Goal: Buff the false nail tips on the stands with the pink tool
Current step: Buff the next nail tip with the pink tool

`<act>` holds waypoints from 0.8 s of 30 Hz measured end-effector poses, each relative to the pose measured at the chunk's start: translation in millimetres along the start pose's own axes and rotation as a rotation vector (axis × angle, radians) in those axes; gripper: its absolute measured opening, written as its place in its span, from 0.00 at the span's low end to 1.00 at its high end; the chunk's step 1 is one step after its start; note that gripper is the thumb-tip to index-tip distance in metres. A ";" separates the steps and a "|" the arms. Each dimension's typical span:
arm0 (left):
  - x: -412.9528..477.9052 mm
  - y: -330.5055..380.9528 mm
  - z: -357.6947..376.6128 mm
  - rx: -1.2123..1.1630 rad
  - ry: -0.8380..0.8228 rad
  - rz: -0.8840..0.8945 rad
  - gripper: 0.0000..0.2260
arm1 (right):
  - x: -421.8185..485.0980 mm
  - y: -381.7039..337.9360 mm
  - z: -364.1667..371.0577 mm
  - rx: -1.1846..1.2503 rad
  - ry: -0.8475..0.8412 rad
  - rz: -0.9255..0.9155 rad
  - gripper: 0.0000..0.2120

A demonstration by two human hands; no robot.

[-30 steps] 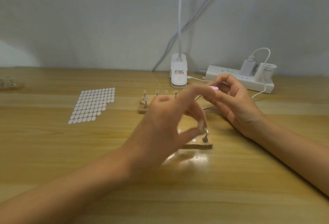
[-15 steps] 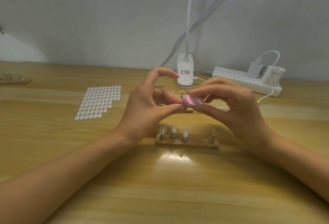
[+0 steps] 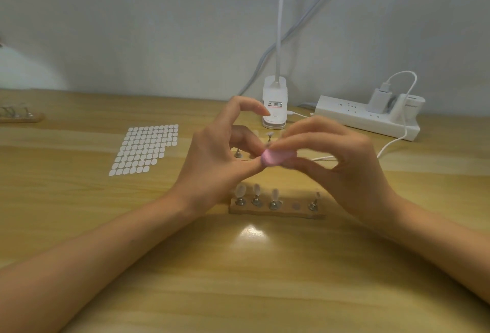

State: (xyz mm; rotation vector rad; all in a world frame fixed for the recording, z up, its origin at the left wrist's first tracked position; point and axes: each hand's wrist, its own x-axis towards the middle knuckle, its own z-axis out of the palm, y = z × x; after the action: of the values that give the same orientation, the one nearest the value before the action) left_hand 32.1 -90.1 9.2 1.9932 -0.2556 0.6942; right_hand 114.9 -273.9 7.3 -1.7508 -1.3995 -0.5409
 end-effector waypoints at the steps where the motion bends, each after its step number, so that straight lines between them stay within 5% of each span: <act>1: 0.0 0.3 0.2 0.006 -0.004 0.006 0.24 | -0.3 -0.5 1.1 0.010 -0.019 -0.017 0.10; 24: -0.5 3.0 -1.3 0.043 0.003 0.052 0.30 | 4.2 0.5 -8.3 -0.073 0.062 0.067 0.10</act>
State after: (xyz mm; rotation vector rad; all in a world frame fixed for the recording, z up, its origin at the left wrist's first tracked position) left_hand 29.9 -90.5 11.6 2.0324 -0.2932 0.7416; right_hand 117.8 -278.0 15.0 -1.8165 -1.2875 -0.6113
